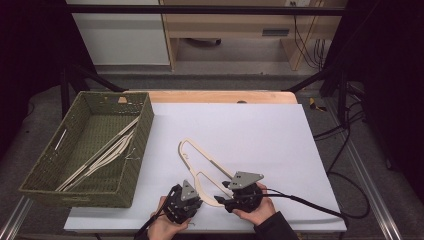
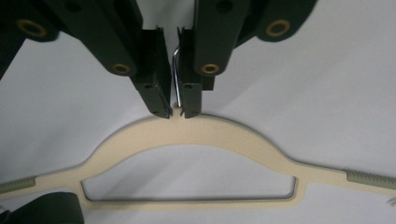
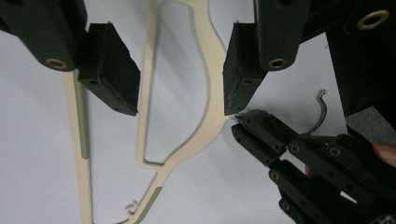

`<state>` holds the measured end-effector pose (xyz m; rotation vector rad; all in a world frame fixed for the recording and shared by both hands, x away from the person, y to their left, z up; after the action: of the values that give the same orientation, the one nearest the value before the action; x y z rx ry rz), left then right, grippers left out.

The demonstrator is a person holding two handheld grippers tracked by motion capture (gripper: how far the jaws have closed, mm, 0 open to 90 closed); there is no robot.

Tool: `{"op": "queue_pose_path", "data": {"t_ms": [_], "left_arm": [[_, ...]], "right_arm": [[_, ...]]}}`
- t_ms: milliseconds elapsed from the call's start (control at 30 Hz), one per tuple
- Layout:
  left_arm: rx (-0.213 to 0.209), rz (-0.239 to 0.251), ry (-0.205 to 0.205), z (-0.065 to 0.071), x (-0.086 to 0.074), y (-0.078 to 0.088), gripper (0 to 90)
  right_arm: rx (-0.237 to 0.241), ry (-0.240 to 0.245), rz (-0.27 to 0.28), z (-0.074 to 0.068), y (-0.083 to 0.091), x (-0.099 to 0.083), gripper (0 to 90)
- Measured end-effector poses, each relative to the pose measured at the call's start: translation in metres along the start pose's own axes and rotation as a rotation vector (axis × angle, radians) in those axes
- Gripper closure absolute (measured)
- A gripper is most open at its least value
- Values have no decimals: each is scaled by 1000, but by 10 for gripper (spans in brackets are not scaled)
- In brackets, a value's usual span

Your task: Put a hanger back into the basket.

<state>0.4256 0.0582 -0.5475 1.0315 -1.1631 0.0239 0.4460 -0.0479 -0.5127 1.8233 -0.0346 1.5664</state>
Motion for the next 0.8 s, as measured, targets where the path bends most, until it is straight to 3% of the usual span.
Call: {"op": "queue_pose_path", "data": {"t_ms": [200,433,600,700,800], "left_arm": [[25,0,-14,2,0,-1,887],[15,14,-12,2,3,1,890],[20,89,-23,2,22,17,890],[22,116,-28,1,30,25,891],[22,113,-36,1,32,26,891]], "right_arm": [[-1,-13,7,0,-1,1,404],[25,-26,-8,-5,-5,-4,367],[39,-33,-7,-8,-7,-5,358],[62,-41,-23,-11,-13,-10,358],[66,-41,-60,-13,-19,-17,397]]}}
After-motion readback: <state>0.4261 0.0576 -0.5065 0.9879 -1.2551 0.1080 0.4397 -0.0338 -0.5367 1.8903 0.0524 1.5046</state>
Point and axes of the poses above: each handheld gripper's, and its own axes: y roughly backward along the jaws, x roughly out of its top, z roughly to its right, the point moved 10 cm from there along -y, roughly forward along the jaws, and after that the axes turned 9 degrees about z, right-handed, at the moved point
